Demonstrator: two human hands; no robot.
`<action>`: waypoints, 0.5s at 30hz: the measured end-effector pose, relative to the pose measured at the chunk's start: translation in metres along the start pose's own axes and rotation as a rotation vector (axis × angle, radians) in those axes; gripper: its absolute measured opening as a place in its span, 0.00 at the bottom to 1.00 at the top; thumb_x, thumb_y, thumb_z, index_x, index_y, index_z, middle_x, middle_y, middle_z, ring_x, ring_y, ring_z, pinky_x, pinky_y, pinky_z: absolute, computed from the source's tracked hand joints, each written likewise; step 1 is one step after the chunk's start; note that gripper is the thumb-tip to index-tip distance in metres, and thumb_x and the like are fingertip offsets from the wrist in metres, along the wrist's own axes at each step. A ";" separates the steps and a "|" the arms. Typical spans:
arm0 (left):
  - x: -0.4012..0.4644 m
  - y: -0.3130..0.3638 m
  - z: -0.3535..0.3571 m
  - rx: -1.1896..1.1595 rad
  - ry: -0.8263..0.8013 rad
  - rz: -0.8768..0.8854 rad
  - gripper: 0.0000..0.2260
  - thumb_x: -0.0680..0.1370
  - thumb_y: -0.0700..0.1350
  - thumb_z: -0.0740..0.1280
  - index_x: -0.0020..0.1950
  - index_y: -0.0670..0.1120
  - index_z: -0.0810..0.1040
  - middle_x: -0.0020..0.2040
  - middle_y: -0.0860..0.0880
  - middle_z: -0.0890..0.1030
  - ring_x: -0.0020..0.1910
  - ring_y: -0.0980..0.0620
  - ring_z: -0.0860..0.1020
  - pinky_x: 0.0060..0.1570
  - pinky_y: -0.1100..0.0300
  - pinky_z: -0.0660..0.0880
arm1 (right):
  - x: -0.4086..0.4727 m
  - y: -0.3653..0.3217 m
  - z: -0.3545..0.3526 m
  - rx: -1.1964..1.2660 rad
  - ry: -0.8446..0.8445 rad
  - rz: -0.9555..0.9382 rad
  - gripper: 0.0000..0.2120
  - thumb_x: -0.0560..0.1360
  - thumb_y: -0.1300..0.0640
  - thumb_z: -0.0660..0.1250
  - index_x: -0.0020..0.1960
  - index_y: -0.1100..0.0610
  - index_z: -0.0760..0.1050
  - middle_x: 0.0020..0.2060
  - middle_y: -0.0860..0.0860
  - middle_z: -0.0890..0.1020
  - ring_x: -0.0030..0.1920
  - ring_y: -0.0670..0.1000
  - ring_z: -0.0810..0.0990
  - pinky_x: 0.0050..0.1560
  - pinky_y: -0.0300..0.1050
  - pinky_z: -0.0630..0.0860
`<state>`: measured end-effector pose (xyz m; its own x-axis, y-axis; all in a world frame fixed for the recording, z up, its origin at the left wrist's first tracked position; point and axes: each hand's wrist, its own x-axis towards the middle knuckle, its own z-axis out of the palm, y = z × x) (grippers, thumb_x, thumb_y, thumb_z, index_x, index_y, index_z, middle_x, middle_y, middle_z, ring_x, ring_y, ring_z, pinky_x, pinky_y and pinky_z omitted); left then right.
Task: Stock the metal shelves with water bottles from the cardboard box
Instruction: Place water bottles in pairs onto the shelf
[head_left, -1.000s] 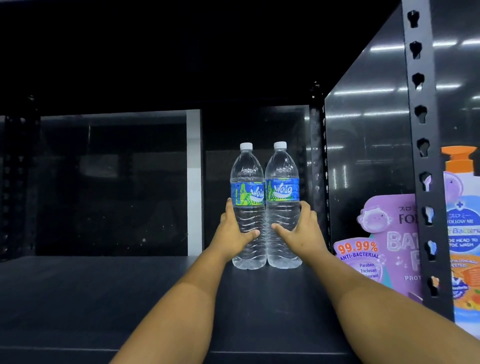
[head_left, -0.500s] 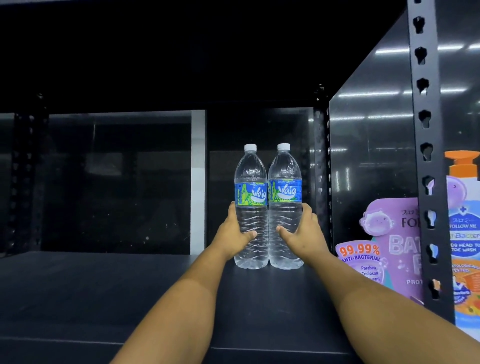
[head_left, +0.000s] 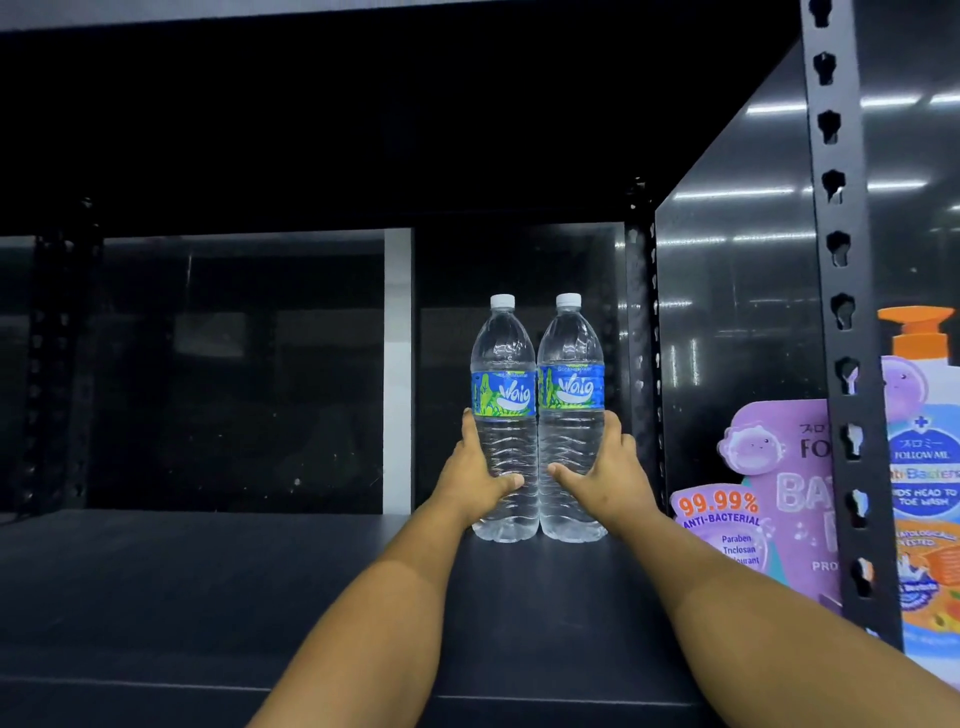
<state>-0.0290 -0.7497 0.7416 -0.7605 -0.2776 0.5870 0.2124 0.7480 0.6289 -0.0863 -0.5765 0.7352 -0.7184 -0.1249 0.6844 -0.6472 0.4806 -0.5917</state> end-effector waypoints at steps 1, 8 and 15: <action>-0.001 -0.001 -0.002 -0.007 -0.008 0.009 0.51 0.72 0.44 0.76 0.79 0.48 0.40 0.70 0.47 0.71 0.65 0.49 0.73 0.59 0.63 0.67 | -0.001 0.000 0.000 0.002 0.001 -0.003 0.42 0.68 0.45 0.74 0.73 0.50 0.53 0.61 0.55 0.68 0.56 0.58 0.76 0.54 0.51 0.74; 0.001 -0.003 -0.003 -0.044 -0.029 0.006 0.53 0.70 0.45 0.78 0.80 0.50 0.41 0.70 0.49 0.71 0.66 0.49 0.73 0.65 0.58 0.69 | -0.002 -0.001 -0.003 0.003 -0.009 0.000 0.42 0.69 0.44 0.74 0.73 0.48 0.52 0.61 0.55 0.68 0.56 0.57 0.76 0.54 0.51 0.74; 0.003 -0.005 -0.002 0.000 -0.023 0.011 0.51 0.69 0.49 0.77 0.79 0.51 0.43 0.71 0.48 0.67 0.67 0.48 0.72 0.67 0.49 0.70 | -0.002 -0.001 -0.002 -0.013 -0.040 0.014 0.45 0.69 0.42 0.73 0.76 0.49 0.48 0.64 0.56 0.67 0.59 0.58 0.76 0.58 0.52 0.74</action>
<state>-0.0310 -0.7558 0.7409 -0.7719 -0.2555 0.5821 0.2209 0.7508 0.6225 -0.0832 -0.5747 0.7352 -0.7374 -0.1527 0.6580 -0.6337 0.4935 -0.5957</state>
